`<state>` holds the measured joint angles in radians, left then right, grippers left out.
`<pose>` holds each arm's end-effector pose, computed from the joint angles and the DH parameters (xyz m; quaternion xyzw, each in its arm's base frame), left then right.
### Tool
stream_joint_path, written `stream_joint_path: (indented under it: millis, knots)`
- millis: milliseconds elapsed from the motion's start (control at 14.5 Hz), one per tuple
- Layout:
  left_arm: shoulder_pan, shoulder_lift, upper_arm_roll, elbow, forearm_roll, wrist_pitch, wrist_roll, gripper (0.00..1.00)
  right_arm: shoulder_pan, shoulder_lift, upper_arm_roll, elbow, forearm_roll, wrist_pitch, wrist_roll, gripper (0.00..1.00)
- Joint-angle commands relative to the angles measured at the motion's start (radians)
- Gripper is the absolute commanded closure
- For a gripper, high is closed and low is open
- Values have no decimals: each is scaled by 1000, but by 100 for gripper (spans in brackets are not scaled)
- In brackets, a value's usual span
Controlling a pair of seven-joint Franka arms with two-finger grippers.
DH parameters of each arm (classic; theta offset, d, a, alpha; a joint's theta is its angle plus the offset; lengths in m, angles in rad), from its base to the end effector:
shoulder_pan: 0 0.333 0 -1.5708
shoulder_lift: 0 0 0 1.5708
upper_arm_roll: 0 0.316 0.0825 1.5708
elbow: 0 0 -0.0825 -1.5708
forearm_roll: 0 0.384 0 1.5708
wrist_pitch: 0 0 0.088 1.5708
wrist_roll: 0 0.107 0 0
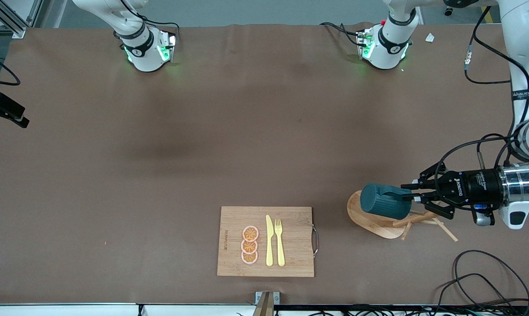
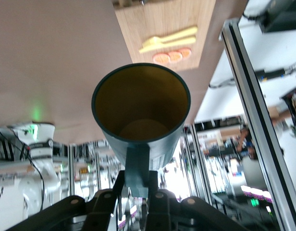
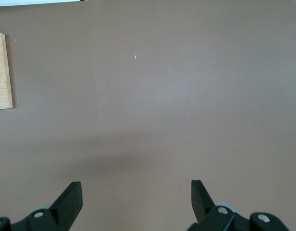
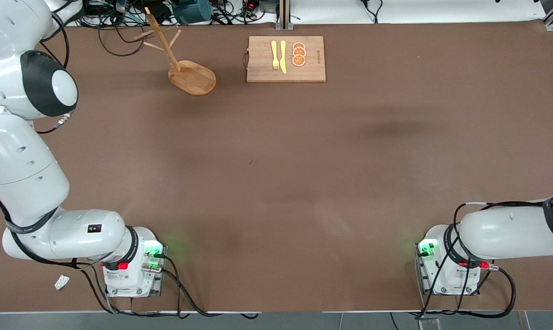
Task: Pass cup and hang on rack
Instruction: 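Slide the mug handle onto a rack peg with the left gripper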
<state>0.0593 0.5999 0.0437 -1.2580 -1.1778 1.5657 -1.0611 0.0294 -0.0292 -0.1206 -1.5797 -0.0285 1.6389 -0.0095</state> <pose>0.7168 -0.0341 0.4512 0.6512 0.5198 -0.3568 0.4224 0.5500 -0.0542 0.6426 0.9981 -0.0405 0.0434 0.0147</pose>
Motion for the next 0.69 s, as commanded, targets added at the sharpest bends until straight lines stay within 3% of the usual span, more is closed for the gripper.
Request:
stream_joint_path:
  millis: [0,623]
  knots:
    - [27,33,-2,12,-39,-29,53,100,-2,-17,6,-8,-13,-4,8,0]
    - [62,86,24,16,-23,-29,145,100,-2,-17,6,-9,-13,-4,8,0]
